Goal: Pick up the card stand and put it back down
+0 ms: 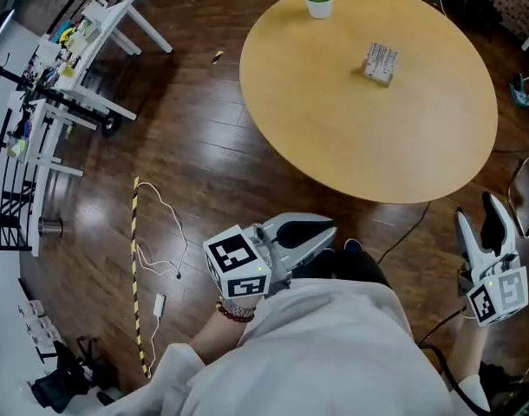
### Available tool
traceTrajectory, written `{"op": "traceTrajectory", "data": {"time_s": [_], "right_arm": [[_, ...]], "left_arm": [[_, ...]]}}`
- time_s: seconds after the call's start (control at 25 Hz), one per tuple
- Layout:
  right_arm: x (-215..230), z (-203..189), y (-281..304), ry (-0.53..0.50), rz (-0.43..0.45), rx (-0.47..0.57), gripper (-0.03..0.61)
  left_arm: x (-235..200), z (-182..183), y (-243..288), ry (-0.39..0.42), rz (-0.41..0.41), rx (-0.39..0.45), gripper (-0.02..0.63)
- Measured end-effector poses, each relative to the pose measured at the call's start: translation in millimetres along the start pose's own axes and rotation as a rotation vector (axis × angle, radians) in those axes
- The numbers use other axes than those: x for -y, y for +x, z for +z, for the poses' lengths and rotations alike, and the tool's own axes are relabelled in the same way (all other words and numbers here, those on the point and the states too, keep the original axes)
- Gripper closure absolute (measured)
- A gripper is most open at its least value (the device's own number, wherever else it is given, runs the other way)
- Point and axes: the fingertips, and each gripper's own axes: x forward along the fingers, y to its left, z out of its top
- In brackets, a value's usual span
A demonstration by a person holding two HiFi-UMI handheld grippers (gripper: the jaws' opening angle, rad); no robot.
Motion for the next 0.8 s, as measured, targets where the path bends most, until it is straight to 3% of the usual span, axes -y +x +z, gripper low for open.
{"op": "traceTrajectory", "data": {"time_s": [0.2, 0.32, 0.4, 0.6, 0.8], "right_arm": [[-4, 18, -35, 0.054, 0.013, 0.095, 0.288], [-26, 24, -43, 0.055, 0.107, 0.139, 0.288], [-43, 28, -48, 0.021, 0.168, 0.169, 0.290], [-56, 17, -59, 0.021, 0.234, 0.154, 0.292], [-83, 20, -65, 0.003, 0.289, 0.179, 0.295]], "left_arm": [[24, 25, 35, 0.046, -0.024, -0.013, 0.620], [52, 40, 53, 0.079, -0.059, -0.013, 0.620], [76, 54, 63, 0.159, -0.088, -0.006, 0.620], [128, 81, 80, 0.309, -0.096, 0.024, 0.620], [154, 75, 79, 0.333, -0.150, 0.040, 0.620]]}}
